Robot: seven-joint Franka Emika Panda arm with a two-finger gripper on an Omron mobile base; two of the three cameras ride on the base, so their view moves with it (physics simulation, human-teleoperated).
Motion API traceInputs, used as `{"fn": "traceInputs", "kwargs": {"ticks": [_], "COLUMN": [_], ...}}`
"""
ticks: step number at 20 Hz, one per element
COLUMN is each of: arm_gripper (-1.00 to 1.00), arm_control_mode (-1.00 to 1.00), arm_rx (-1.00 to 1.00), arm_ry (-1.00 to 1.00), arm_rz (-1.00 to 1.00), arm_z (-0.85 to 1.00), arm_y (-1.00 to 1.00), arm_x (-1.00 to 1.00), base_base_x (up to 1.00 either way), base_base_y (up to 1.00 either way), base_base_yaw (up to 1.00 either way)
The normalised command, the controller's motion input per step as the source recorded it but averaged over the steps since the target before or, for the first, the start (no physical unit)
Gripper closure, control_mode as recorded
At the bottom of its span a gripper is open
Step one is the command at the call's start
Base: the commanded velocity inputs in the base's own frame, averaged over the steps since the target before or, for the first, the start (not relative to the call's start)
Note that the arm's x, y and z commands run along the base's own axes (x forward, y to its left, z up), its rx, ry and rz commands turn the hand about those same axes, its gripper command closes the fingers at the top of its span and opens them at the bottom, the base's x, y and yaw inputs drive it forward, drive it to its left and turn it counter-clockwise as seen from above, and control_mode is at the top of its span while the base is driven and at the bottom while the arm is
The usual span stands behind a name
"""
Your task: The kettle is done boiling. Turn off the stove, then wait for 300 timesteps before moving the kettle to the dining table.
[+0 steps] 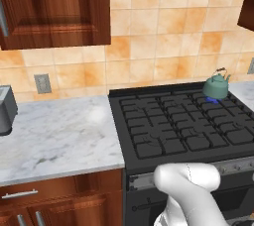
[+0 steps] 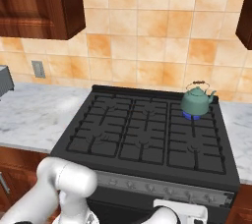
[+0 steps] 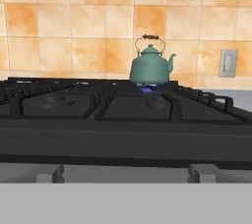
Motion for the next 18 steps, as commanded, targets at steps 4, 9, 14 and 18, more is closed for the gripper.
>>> {"fn": "traceInputs", "kwargs": {"ticks": [4,9,14,18], "arm_gripper": [-1.0,-1.0,-1.0,-1.0], "arm_control_mode": [-1.0,-1.0,-1.0,-1.0], "arm_rx": [-0.07,-0.07,-0.06,-0.03], "arm_ry": [-0.06,-0.08,-0.07,-0.01], "arm_rz": [0.0,0.0,0.0,-0.01], "arm_z": [-0.36,-0.27,-0.23,-0.19], "arm_y": [-0.15,-0.19,-0.19,-0.1], "arm_x": [0.12,0.12,0.15,0.28], "base_base_x": [0.0,0.0,0.0,0.0], "base_base_y": [0.0,0.0,0.0,0.0], "base_base_yaw": [0.0,0.0,0.0,0.0]}}
